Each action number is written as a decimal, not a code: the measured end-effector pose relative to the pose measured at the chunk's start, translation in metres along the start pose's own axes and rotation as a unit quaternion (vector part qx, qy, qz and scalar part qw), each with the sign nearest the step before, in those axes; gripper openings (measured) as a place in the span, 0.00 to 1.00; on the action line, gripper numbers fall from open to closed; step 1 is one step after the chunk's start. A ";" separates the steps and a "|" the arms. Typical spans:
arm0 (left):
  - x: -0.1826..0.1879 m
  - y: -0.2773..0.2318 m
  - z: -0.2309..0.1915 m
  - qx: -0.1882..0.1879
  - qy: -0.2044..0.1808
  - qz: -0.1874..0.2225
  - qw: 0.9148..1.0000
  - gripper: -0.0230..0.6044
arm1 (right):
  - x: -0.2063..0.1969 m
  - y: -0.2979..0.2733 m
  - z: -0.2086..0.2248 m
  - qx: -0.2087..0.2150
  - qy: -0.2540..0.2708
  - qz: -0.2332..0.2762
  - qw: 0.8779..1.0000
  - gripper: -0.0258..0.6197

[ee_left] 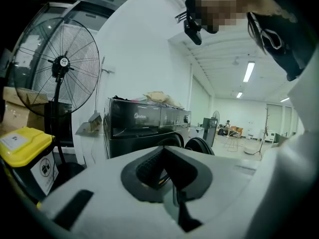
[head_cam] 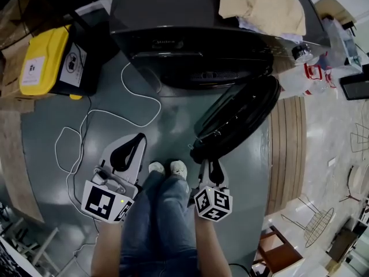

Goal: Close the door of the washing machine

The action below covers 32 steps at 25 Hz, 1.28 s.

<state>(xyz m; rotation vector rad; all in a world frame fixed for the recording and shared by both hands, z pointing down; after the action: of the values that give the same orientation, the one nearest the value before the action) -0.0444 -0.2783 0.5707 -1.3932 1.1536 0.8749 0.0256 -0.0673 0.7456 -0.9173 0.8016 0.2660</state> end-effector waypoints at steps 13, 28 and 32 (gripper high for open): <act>0.020 0.001 -0.022 0.033 0.004 0.007 0.999 0.03 | 0.004 -0.018 -0.022 -0.045 -0.031 -0.028 0.998 0.23; 0.035 -0.040 -0.109 -0.049 -0.004 -0.012 0.999 0.03 | 0.031 -0.092 -0.099 -0.093 -0.102 0.010 0.990 0.23; 0.034 -0.050 -0.123 -0.070 0.000 -0.017 0.997 0.03 | 0.043 -0.114 -0.115 -0.098 -0.117 0.022 0.988 0.24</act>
<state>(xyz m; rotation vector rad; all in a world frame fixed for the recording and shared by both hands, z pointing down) 0.0019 -0.4078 0.5707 -1.5218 1.0813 0.9458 0.0569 -0.2320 0.7436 -1.0325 0.5853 0.4885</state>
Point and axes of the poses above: the fingertips, and each gripper's own axes: y backward along the fingers, z to its right, x out of its top, the point moved 2 cm from there along y, backward along the fingers, and after that the axes turned 1 degree about x, right-handed, at the moved point
